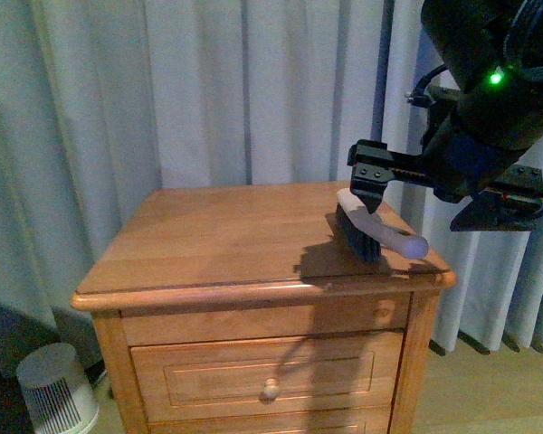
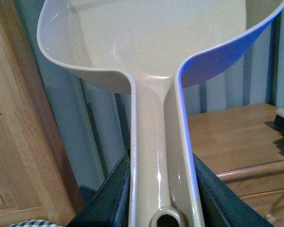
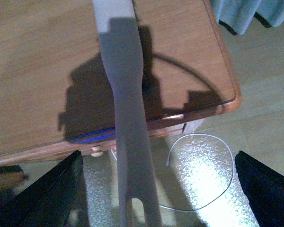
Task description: Clean up trash
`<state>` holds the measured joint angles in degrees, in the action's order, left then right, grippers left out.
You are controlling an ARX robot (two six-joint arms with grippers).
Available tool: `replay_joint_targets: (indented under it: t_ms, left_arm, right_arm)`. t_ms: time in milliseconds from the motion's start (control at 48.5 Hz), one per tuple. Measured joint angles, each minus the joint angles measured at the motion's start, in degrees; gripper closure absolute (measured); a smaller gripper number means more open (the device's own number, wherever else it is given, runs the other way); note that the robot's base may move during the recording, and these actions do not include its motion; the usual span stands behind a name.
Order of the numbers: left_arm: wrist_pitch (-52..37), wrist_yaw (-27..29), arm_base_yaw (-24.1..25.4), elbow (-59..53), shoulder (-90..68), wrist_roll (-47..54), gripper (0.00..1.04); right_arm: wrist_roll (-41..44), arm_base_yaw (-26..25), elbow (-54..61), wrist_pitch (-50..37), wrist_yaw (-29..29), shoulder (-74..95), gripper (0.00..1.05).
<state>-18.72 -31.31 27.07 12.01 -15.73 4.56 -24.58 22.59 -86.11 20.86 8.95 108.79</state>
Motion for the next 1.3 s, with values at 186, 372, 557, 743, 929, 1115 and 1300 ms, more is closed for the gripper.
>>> replay_joint_targets:
  t_ms: [186, 372, 557, 743, 929, 1115, 1300]
  left_arm:
    - [0.00, 0.00, 0.00, 0.00, 0.00, 0.00, 0.76]
    - [0.00, 0.00, 0.00, 0.00, 0.00, 0.00, 0.76]
    - [0.00, 0.00, 0.00, 0.00, 0.00, 0.00, 0.76]
    - [0.00, 0.00, 0.00, 0.00, 0.00, 0.00, 0.76]
    - [0.00, 0.00, 0.00, 0.00, 0.00, 0.00, 0.76]
    - [0.00, 0.02, 0.00, 0.00, 0.00, 0.00, 0.76]
    - [0.00, 0.00, 0.00, 0.00, 0.00, 0.00, 0.76]
  right_arm:
    - [-1.40, 0.39, -2.47, 0.61, -0.85, 3.54, 0.07]
    - [-2.75, 0.68, -3.89, 0.68, -1.31, 6.40, 0.07]
    - [-3.48, 0.81, -4.07, 0.28, -1.42, 8.22, 0.07]
    - [-3.89, 0.87, -4.90, 0.13, -1.44, 8.61, 0.38]
    - [-3.80, 0.92, -5.20, -0.20, -1.68, 8.61, 0.74]
    - [-3.96, 0.77, -4.92, -1.11, -1.70, 8.57, 0.83]
    - [-2.19, 0.70, -1.18, -5.60, 0.55, 6.32, 0.83]
